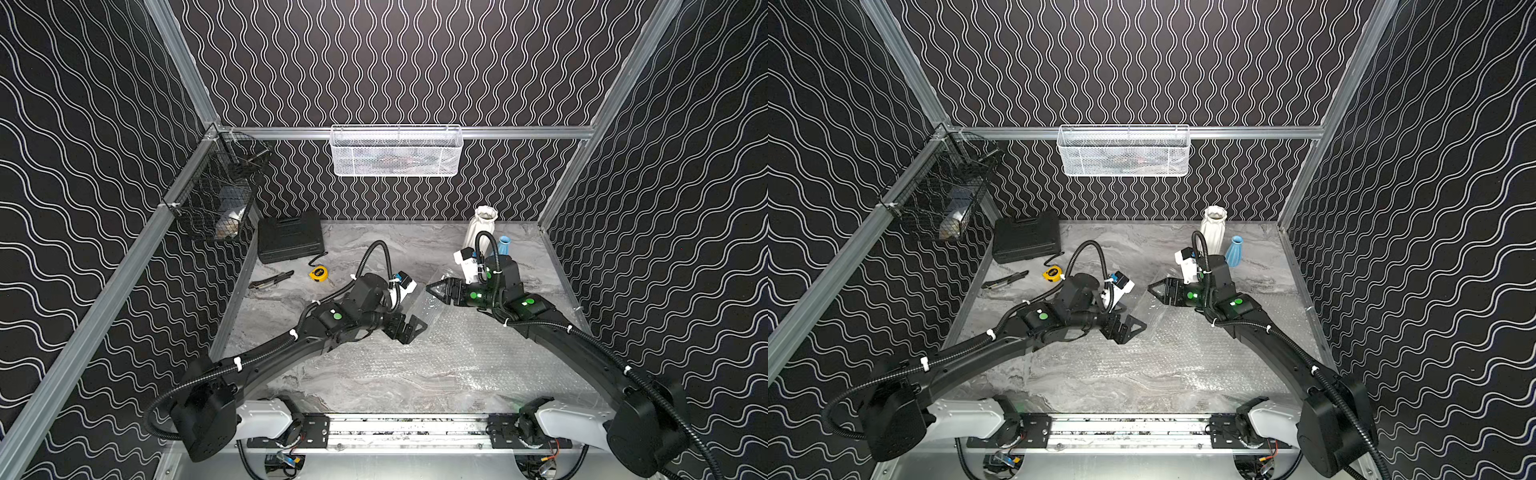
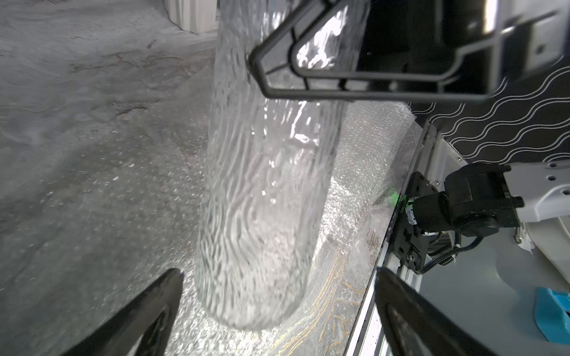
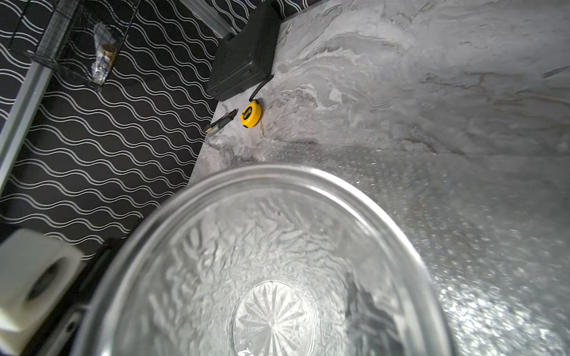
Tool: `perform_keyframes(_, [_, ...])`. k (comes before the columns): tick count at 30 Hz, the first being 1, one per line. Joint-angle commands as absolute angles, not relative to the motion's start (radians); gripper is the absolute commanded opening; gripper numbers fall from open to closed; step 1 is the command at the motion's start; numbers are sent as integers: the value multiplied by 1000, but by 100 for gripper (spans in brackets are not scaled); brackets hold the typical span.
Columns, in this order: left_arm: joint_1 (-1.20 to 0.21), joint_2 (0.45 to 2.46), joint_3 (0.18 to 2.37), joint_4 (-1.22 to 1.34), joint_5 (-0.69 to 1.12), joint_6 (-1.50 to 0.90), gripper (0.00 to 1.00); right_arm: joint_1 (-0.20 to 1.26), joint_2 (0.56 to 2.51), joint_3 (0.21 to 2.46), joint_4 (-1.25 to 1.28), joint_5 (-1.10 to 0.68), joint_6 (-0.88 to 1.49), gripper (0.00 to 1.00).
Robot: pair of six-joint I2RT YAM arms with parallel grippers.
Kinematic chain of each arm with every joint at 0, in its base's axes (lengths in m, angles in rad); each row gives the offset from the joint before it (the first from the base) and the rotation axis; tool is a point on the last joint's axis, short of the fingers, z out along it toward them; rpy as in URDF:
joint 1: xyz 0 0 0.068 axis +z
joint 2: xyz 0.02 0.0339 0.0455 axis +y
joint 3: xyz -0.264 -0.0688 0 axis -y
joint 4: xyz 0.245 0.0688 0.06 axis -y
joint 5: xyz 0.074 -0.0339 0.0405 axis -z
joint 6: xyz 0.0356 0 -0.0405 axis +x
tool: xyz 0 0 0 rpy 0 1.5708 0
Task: Unwrap the vase from the bubble wrap
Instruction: Pick up the vase from the bubble wrap, then place the vase at the center of the board.
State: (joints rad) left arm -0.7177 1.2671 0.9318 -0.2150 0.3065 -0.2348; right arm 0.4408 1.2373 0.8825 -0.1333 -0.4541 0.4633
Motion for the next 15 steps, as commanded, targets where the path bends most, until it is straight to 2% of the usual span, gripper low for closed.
perform_keyframes(1, [-717, 1235, 959, -304, 219, -206, 99, 440, 1251, 907, -72, -384, 435, 50])
perform_keyframes(10, [-711, 1205, 1099, -617, 28, -158, 99, 440, 1337, 971, -61, -284, 346, 50])
perform_keyframes(15, [-666, 1169, 1080, -664, -1, -108, 99, 440, 1421, 1040, -58, -222, 290, 50])
